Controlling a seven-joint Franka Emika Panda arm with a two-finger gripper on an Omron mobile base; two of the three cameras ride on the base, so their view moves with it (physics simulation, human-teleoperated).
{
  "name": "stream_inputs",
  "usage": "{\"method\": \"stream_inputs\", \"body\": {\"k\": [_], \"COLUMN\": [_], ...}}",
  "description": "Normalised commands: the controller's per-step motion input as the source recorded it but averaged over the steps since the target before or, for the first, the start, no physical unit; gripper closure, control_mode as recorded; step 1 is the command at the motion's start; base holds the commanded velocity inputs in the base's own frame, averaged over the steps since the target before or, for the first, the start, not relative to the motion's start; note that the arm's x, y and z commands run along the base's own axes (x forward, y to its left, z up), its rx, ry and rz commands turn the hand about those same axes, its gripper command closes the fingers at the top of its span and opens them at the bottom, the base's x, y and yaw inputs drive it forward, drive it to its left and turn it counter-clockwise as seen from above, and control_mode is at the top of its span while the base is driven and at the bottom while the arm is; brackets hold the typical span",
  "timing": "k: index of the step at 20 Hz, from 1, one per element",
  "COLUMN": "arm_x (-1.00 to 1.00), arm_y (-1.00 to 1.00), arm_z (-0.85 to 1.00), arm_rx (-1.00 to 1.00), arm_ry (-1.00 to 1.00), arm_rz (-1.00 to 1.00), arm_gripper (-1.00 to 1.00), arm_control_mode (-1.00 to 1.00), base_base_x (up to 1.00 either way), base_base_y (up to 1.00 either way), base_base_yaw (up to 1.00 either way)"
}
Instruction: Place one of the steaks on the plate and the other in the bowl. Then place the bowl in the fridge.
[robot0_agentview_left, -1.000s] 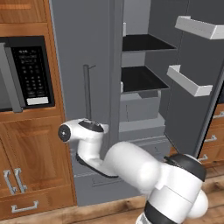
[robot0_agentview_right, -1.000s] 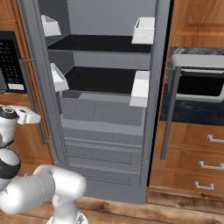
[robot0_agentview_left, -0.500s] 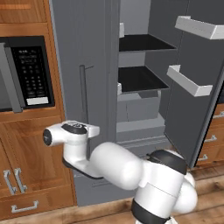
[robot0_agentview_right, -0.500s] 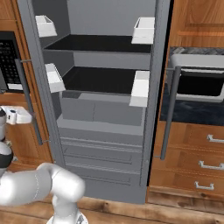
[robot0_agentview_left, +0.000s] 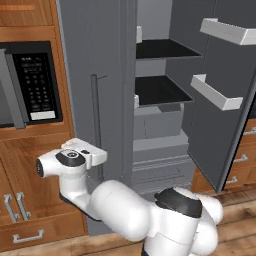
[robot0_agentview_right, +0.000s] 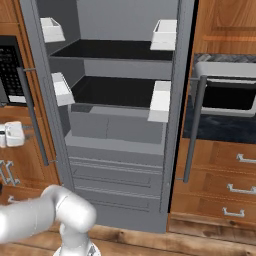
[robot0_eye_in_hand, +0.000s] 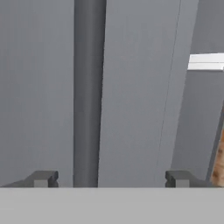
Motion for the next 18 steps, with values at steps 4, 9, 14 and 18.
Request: {"method": "stream_inputs", "body": {"k": [4,9,14,18], "arm_x": [-0.85,-1.0,-0.97,-0.63], "arm_y": [0.0,-0.22,-0.71,-0.87], "arm_z": [0.36,0.21,0.13,0.09], "arm_rx": [0.0,0.03,0.14,0.31], "arm_ry": [0.0,-0.02,-0.02,0.0], "arm_rz": [-0.14,-0.07,-0.03,0.0], "arm_gripper": [-1.0,-1.0,-1.0,-1.0], "arm_control_mode": [-1.0,-1.0,-1.0,-1.0], "base_base_x": [0.0,0.0,0.0,0.0], "base_base_y": [0.0,0.0,0.0,0.0], "base_base_yaw": [0.0,0.0,0.0,0.0]}}
